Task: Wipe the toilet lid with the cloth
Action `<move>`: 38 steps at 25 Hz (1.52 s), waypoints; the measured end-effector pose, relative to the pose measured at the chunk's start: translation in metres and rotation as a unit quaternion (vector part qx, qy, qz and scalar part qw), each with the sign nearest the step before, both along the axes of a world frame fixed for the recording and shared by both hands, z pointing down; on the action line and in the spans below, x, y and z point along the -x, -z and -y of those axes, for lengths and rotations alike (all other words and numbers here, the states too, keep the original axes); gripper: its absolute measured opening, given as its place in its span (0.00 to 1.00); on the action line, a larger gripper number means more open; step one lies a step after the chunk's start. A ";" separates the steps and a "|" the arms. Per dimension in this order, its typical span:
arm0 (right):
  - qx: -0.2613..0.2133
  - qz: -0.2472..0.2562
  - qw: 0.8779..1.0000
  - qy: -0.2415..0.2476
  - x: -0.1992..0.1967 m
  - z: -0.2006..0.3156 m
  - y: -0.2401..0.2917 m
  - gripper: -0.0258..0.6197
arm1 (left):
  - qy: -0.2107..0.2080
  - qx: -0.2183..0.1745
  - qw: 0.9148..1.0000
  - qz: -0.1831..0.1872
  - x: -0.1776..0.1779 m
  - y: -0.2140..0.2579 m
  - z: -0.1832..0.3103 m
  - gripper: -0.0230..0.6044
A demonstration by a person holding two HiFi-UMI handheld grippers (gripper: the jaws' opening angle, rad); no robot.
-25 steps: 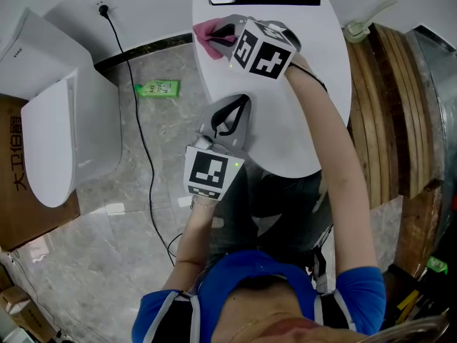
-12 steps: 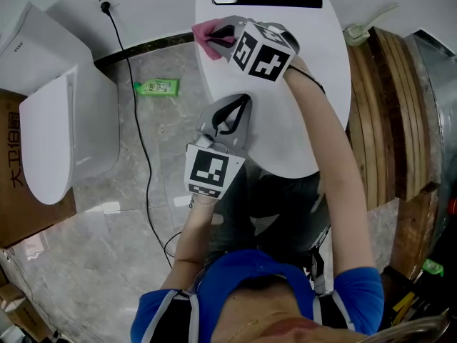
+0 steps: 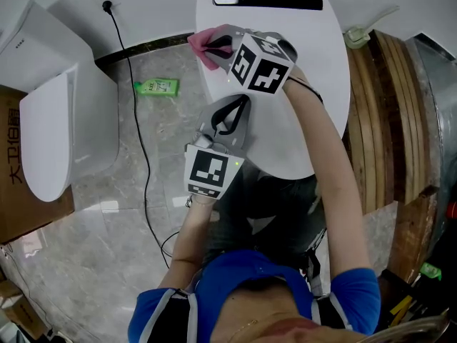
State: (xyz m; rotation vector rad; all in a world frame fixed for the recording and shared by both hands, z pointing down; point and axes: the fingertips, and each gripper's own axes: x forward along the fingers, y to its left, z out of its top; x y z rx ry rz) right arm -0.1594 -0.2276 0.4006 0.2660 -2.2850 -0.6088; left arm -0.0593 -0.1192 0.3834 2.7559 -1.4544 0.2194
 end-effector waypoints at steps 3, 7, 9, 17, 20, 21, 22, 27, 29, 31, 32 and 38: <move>-0.002 0.001 1.000 0.000 -0.002 -0.002 0.000 0.05 | -0.001 0.000 1.000 -0.002 -0.001 0.000 0.001 0.04; 0.009 0.000 1.000 0.004 -0.006 -0.007 -0.002 0.05 | 0.000 -0.001 1.000 0.001 -0.002 -0.001 0.001 0.04; 0.016 -0.002 1.000 0.008 -0.009 -0.012 -0.003 0.05 | 0.002 -0.003 1.000 0.004 -0.002 -0.001 0.001 0.04; 0.008 0.004 1.000 0.016 -0.016 -0.023 -0.006 0.05 | 0.009 -0.009 1.000 0.017 -0.003 -0.002 0.001 0.04; 0.013 0.005 1.000 0.021 -0.015 -0.023 -0.005 0.05 | 0.014 0.005 1.000 -0.004 -0.001 -0.002 0.000 0.04; 0.012 0.006 1.000 0.020 -0.015 -0.023 -0.005 0.05 | 0.014 0.008 1.000 -0.008 0.000 -0.002 0.000 0.04; 0.010 0.006 1.000 0.019 -0.014 -0.022 -0.005 0.05 | 0.014 0.008 1.000 -0.011 0.001 -0.002 0.000 0.04; 0.005 0.010 1.000 0.016 -0.014 -0.022 -0.005 0.05 | 0.012 -0.001 1.000 0.008 0.000 -0.004 0.000 0.04; 0.006 0.010 1.000 0.017 -0.017 -0.023 -0.005 0.05 | 0.011 -0.004 1.000 0.012 -0.003 -0.004 0.000 0.04; 0.010 0.010 1.000 0.019 -0.017 -0.023 -0.006 0.05 | 0.009 0.004 1.000 0.015 -0.004 -0.006 0.000 0.04; 0.012 0.009 1.000 0.020 -0.017 -0.023 -0.006 0.05 | 0.007 0.004 1.000 0.017 -0.004 -0.006 0.000 0.04; 0.011 0.004 1.000 0.019 -0.017 -0.022 -0.006 0.05 | 0.001 0.005 1.000 0.023 -0.006 -0.007 0.000 0.04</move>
